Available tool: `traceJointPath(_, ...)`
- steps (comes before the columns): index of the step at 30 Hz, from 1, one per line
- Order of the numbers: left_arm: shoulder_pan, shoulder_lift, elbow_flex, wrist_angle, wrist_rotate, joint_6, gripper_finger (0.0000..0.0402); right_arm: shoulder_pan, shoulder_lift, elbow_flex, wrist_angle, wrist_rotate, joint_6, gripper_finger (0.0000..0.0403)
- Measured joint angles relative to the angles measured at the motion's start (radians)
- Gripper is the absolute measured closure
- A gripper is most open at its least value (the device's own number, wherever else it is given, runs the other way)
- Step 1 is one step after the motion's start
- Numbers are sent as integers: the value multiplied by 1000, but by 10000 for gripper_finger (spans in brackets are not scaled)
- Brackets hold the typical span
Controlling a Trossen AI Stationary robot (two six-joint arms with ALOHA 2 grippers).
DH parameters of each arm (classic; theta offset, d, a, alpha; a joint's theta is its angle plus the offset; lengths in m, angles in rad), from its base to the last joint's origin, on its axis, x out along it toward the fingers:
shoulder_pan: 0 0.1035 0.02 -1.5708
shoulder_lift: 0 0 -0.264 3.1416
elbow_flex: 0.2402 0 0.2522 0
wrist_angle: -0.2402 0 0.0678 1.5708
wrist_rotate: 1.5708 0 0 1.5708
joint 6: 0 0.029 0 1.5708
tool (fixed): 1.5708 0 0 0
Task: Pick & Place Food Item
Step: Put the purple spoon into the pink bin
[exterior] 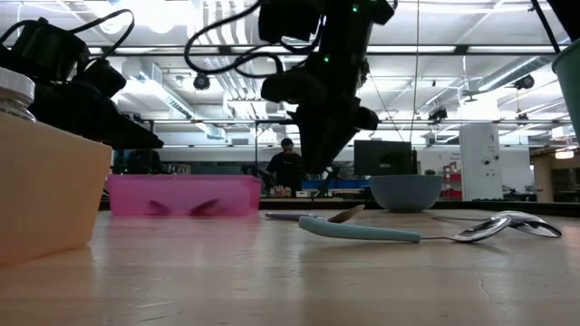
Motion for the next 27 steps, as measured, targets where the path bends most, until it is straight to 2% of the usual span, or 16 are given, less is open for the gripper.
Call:
traceJointPath(8, 0, 0, 0, 0, 0, 0, 158, -5, 4, -53, 26, -42, -4, 300)
traceJointPath(12, 0, 0, 0, 0, 0, 0, 158, -13, 4, -114, 92, -48, -4, 300)
traceJointPath(27, 0, 0, 0, 0, 0, 0, 158, -23, 4, -222, 241, -18, -50, 300)
